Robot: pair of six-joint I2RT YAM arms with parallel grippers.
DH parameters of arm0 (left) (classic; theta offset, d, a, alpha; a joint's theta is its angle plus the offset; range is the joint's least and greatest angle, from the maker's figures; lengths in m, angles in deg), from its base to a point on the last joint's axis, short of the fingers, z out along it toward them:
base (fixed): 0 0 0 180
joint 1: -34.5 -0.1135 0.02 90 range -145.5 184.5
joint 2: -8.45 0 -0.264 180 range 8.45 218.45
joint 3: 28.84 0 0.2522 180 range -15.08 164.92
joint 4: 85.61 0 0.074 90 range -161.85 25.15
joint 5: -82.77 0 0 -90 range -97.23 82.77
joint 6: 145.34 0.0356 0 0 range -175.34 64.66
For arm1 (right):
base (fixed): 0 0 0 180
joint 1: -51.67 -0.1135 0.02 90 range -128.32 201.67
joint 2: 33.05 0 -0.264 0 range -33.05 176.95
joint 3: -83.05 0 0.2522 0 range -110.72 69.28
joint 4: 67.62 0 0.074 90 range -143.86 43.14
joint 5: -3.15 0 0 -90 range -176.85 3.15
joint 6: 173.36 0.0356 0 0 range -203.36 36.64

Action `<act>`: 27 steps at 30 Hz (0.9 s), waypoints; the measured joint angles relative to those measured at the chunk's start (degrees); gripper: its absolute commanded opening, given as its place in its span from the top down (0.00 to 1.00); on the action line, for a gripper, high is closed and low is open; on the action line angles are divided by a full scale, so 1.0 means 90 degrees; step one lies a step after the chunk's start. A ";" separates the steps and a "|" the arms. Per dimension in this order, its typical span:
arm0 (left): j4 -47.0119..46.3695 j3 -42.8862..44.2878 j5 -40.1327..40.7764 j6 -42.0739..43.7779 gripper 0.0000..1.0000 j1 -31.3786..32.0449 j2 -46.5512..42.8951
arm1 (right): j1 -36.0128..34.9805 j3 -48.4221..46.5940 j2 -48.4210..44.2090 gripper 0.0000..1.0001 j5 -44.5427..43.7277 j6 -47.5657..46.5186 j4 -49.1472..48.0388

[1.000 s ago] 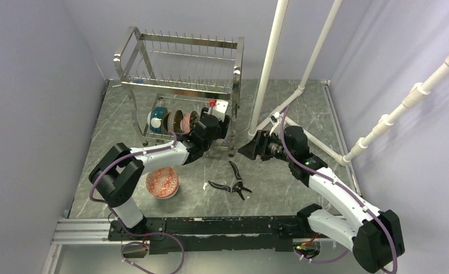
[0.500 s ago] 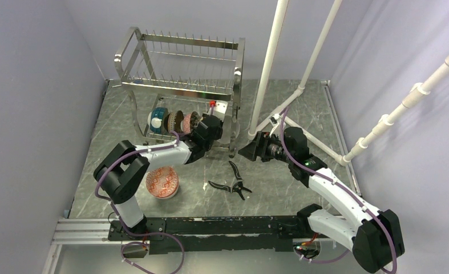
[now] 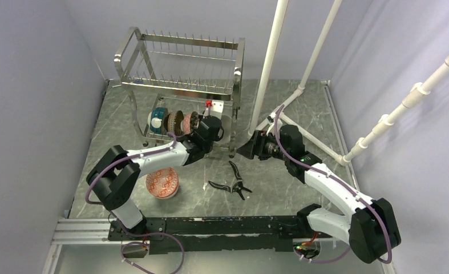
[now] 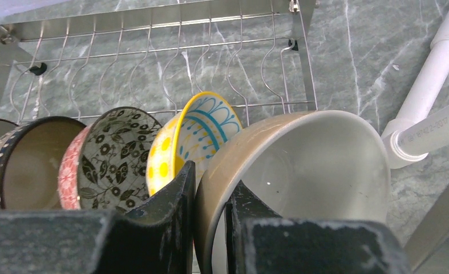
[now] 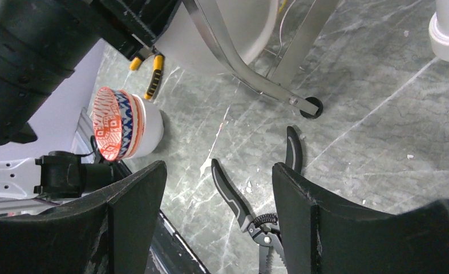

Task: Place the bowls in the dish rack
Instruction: Adjust the bowl.

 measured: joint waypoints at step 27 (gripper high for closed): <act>0.2608 -0.0408 -0.0680 -0.0449 0.97 -0.0083 -0.1923 | -0.0389 -0.0277 0.1299 0.25 0.0733 0.0741 -0.1401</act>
